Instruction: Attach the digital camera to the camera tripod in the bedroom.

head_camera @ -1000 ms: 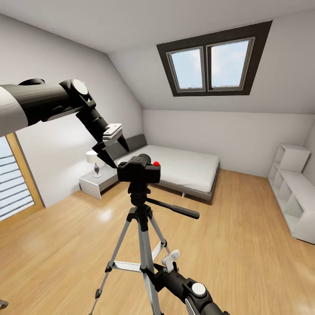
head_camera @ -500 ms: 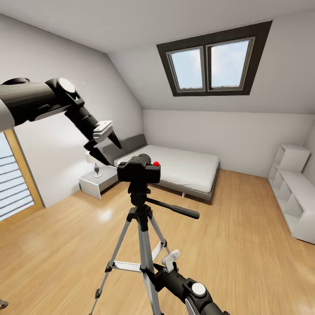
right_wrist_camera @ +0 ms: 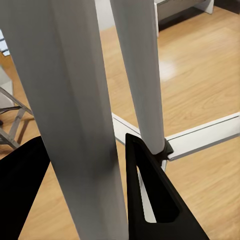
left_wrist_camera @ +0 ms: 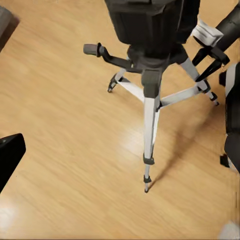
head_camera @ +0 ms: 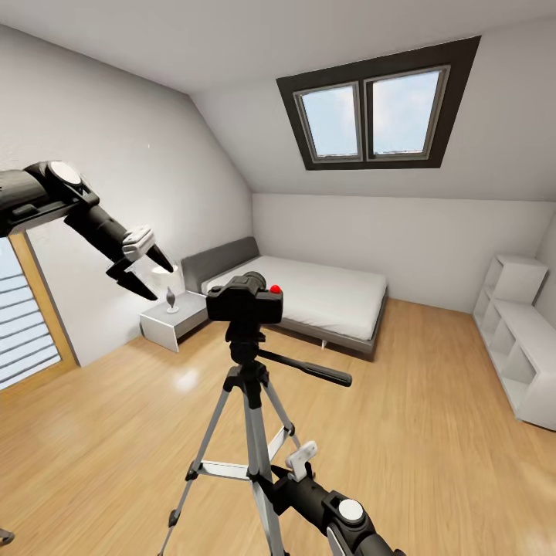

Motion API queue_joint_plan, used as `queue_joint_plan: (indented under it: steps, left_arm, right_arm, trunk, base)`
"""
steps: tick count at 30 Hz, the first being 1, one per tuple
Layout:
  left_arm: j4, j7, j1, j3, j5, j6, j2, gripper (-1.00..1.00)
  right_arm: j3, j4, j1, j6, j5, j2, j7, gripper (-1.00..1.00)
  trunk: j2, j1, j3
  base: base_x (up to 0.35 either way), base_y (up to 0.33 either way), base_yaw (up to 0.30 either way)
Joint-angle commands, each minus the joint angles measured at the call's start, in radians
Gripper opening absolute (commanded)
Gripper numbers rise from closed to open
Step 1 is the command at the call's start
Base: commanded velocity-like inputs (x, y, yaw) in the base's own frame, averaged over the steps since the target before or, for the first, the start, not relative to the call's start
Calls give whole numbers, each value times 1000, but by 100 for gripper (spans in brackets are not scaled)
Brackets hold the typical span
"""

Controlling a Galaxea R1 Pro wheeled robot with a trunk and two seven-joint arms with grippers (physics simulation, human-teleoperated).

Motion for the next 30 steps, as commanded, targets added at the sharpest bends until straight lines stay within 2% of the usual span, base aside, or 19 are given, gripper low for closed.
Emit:
queue_joint_plan:
  steps: [1, 5, 9, 10, 11, 12, 14, 21, 22, 30]
  left_arm:
    - [1, 0, 15, -7, 8, 12, 6, 100]
    - [29, 1, 105, -7, 5, 13, 22, 100]
    - [88, 10, 233, -6, 3, 5, 28, 100]
    - [88, 10, 233, -6, 3, 5, 28, 100]
    - [109, 14, 267, -6, 3, 1, 29, 100]
    - [153, 22, 332, -4, 4, -15, 30, 100]
    - [200, 27, 387, 4, 5, -38, 29, 100]
    - [298, 26, 479, 50, 6, -93, 28, 100]
    - [306, 26, 486, 54, 5, -97, 29, 100]
    - [336, 33, 537, 72, 4, -112, 30, 100]
  right_arm:
    - [0, -2, -1, 7, -10, 0, 5, -100]
    - [0, -2, -1, 7, -10, 0, 5, -100]
    - [0, -2, -1, 7, -10, 0, 7, -100]
    - [0, -2, -1, 7, -10, 0, 7, -100]
    - [0, -2, -1, 7, -10, 0, 7, -100]
    - [0, -2, -1, 8, -10, -1, 8, -100]
    - [-1, -2, -1, 9, -10, -1, 9, -100]
    - [-2, -2, 1, 8, -10, -3, 9, -100]
    - [-2, -2, 1, 8, -10, -4, 9, 100]
    - [-5, -2, 4, 13, -11, -4, 9, 100]
  trunk:
    - [-1, 0, 0]
    - [-1, 0, 0]
    - [-1, 0, 0]
    - [-1, 0, 0]
    - [-1, 0, 0]
    - [-1, 0, 0]
    - [-1, 0, 0]
    - [-1, 0, 0]
    - [-1, 0, 0]
    - [-1, 0, 0]
  base:
    - [0, 0, 0]
    - [0, 0, 0]
    - [0, 0, 0]
    - [0, 0, 0]
    - [0, 0, 0]
    - [0, 0, 0]
    - [0, 0, 0]
    - [0, 0, 0]
    - [0, 0, 0]
    - [0, 0, 0]
